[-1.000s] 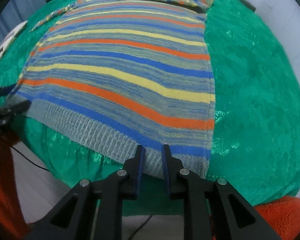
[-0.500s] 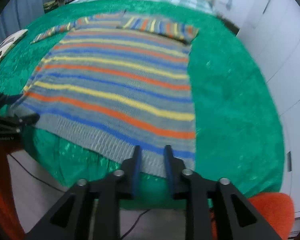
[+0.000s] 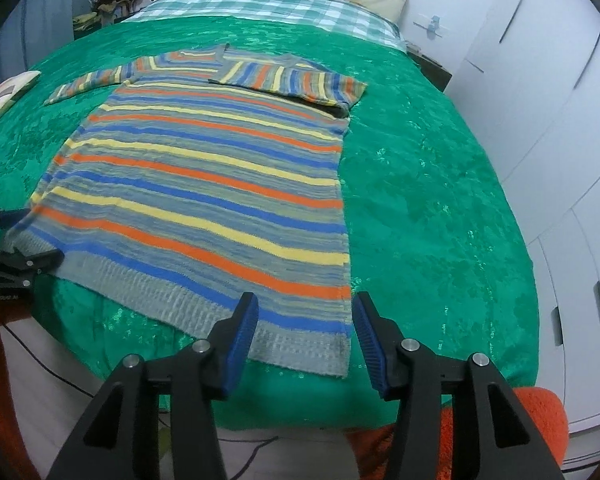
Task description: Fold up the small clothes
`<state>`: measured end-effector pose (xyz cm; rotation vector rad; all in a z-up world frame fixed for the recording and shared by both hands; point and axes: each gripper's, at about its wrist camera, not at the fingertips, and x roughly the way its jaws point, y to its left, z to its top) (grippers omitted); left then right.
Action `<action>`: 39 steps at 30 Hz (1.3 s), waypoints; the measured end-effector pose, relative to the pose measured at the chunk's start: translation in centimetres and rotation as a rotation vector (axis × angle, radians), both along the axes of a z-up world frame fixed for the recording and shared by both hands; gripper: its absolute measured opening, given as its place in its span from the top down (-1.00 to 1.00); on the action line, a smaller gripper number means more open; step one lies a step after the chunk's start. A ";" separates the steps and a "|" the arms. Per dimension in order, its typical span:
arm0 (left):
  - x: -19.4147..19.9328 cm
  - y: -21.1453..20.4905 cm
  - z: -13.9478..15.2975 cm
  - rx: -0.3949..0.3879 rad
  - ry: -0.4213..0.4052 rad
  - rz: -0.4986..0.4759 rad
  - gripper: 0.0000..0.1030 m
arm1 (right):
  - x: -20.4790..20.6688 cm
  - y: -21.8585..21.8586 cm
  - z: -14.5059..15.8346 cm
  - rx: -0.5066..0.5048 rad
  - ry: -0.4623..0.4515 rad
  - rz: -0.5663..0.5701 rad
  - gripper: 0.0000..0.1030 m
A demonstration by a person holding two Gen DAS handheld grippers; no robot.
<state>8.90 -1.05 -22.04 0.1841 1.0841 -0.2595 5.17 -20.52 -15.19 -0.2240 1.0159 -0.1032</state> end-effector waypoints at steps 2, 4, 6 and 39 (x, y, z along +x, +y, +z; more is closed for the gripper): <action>0.0 0.0 0.0 -0.001 -0.001 0.000 -0.78 | 0.0 -0.2 0.0 -0.002 -0.002 -0.004 0.04; 0.0 0.0 0.0 -0.001 -0.001 0.001 -0.79 | 0.0 -0.3 0.0 -0.005 -0.004 -0.010 0.04; 0.0 0.0 0.0 -0.001 -0.001 0.001 -0.79 | 0.1 -0.4 -0.1 -0.008 -0.003 -0.014 0.04; 21.6 30.0 3.2 -0.420 0.016 0.725 -0.80 | 1.7 -0.3 -1.2 0.052 -0.029 0.014 0.04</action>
